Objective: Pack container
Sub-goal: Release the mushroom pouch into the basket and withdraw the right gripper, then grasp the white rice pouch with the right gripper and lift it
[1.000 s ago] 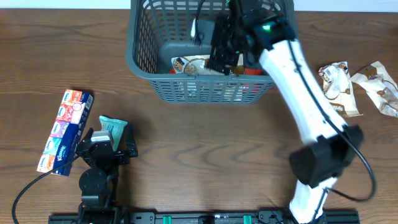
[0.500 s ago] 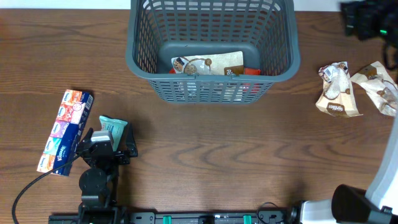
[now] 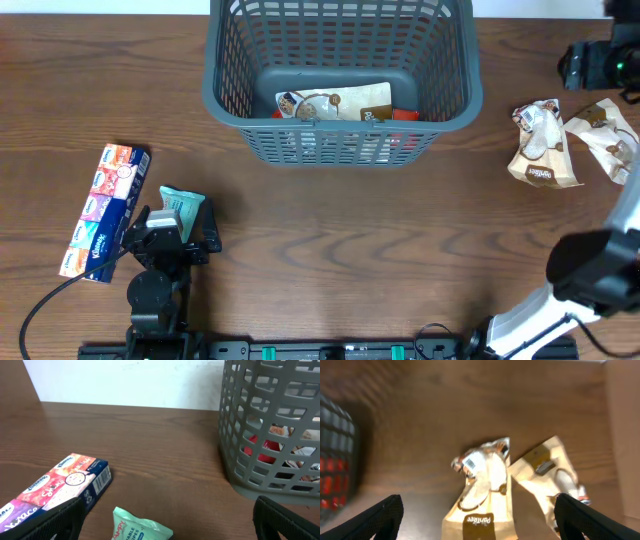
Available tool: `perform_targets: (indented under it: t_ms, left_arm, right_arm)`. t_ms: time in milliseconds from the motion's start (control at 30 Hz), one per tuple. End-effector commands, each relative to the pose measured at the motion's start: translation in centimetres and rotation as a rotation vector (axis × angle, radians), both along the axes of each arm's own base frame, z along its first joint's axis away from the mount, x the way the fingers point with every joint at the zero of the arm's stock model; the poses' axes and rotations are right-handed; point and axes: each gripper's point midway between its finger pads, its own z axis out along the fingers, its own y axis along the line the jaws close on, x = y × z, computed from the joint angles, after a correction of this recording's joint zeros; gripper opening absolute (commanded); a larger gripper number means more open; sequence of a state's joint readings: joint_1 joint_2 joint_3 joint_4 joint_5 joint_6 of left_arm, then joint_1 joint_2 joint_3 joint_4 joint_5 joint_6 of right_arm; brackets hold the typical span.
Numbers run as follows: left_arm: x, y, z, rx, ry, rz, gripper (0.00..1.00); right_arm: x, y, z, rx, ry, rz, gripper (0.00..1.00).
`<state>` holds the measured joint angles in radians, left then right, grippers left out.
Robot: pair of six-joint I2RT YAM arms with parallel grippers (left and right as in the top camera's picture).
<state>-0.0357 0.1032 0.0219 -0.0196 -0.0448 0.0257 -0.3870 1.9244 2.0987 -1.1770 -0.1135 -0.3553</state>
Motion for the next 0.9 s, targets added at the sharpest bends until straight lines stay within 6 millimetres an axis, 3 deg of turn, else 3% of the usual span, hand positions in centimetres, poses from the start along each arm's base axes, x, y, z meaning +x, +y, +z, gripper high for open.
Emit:
perform_targets:
  t_ms: [0, 200, 300, 433, 567, 867]
  left_arm:
    - [-0.2, 0.2, -1.4, 0.003, 0.042, 0.015, 0.99]
    - [-0.2, 0.2, -1.4, 0.003, 0.041, 0.015, 0.99]
    - [-0.2, 0.2, -1.4, 0.003, 0.041, 0.015, 0.99]
    - [-0.1, 0.2, -1.3, 0.003, 0.038, 0.015, 0.99]
    - [-0.1, 0.2, -1.2, 0.003, 0.034, 0.015, 0.98]
    - [-0.1, 0.2, -1.2, 0.003, 0.034, 0.015, 0.99]
  right_arm:
    - [0.4, -0.4, -4.3, 0.01, 0.111, 0.034, 0.92]
    - [0.0, 0.5, -11.3, 0.095, 0.291, 0.115, 0.8]
    - [-0.2, 0.5, -13.8, 0.12, 0.346, 0.118, 0.83]
    - [-0.4, 0.1, -15.6, 0.117, 0.388, 0.122, 0.85]
    - [-1.5, -2.0, -17.3, 0.063, 0.471, 0.014, 0.86]
    - [-2.3, -2.4, -20.1, 0.116, 0.535, -0.079, 0.87]
